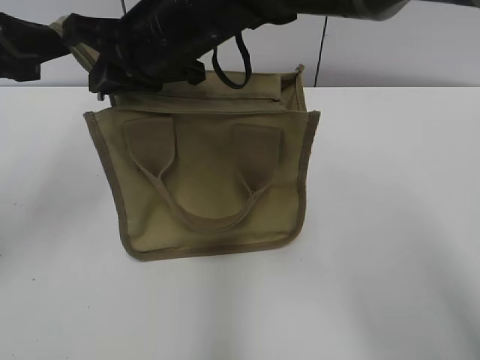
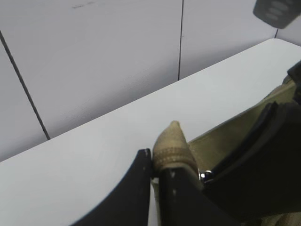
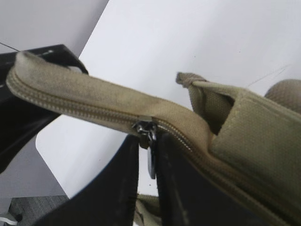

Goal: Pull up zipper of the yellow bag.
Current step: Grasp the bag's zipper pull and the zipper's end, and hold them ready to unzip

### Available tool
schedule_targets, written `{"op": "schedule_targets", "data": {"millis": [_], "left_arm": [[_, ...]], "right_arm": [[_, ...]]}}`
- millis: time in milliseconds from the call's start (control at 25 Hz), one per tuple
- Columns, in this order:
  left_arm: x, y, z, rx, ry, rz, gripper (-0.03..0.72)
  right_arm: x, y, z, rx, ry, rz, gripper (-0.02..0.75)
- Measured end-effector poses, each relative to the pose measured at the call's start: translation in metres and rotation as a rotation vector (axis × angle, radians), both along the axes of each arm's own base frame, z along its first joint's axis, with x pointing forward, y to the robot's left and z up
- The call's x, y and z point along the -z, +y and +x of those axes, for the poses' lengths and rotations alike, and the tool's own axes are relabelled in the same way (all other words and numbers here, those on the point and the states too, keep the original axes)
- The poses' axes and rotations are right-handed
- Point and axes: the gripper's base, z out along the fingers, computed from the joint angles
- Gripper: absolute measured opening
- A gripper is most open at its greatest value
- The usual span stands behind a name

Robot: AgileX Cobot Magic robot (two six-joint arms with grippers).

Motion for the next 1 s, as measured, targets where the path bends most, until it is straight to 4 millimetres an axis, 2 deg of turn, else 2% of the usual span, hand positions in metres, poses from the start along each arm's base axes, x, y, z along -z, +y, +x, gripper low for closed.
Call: {"op": "schedule_targets", "data": {"millis": [440,680,1000], "left_arm": [[-0.0001,0.0,0.0,0.0,0.0,-0.001,0.008],[-0.0001,-0.0001,0.0,0.001,0.0,-0.002,0.008],[0.0007,0.002,0.0011,-0.024,0.003,0.011,0.008]], "right_arm": [[0.0027,-0.0007,-0.002,-0.036,-0.004,-0.035,0.105],[0.0028,-0.0007,-0.002,-0.039,-0.007,-0.037,-0.006],[0.005,-0.0009,-0.0063,-0.083,0.017,-0.061,-0.012]]}}
